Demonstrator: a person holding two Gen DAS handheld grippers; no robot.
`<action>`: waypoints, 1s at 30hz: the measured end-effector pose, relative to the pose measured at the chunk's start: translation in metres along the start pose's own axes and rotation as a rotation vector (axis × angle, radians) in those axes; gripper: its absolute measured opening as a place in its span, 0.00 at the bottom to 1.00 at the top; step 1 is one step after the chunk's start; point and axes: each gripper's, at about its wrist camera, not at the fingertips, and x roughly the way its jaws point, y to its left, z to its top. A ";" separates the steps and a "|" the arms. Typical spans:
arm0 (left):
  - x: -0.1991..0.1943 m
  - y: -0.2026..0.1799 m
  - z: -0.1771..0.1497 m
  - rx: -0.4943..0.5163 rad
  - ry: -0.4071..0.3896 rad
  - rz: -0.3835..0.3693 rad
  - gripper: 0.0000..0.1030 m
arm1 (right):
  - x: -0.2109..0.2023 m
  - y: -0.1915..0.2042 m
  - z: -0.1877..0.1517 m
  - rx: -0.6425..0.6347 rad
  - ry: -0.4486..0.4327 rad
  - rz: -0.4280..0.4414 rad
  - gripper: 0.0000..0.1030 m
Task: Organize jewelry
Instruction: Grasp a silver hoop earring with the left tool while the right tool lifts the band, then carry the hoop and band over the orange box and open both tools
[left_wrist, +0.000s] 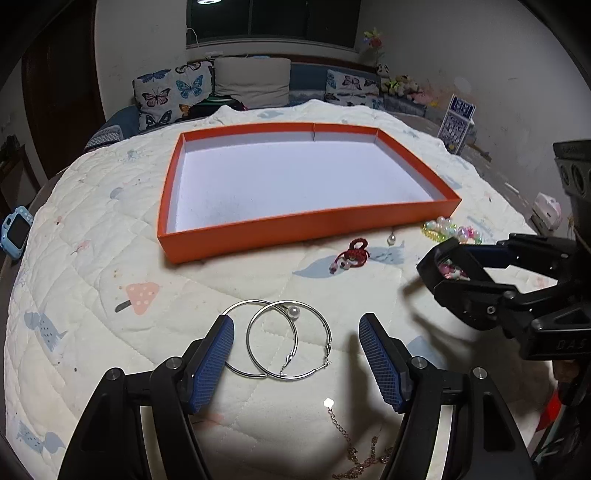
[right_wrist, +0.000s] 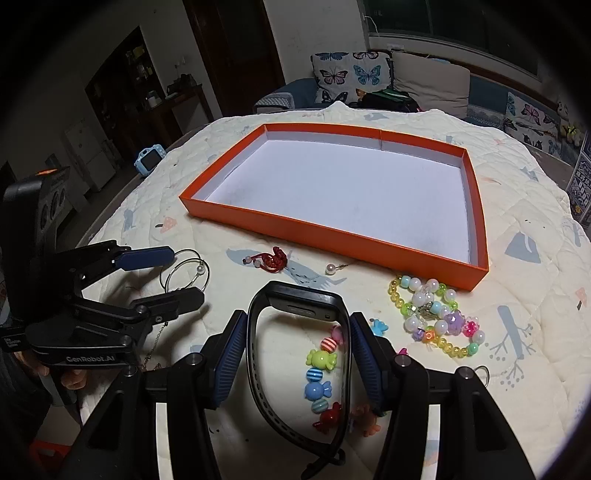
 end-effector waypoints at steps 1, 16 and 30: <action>0.002 -0.001 0.000 0.005 0.006 0.008 0.73 | 0.000 0.000 0.000 0.000 0.001 -0.001 0.60; 0.006 -0.010 -0.003 0.065 -0.005 0.063 0.51 | -0.003 0.001 0.003 -0.003 -0.008 -0.013 0.60; -0.047 0.012 0.050 -0.015 -0.131 0.021 0.51 | -0.020 -0.015 0.041 -0.005 -0.054 -0.008 0.60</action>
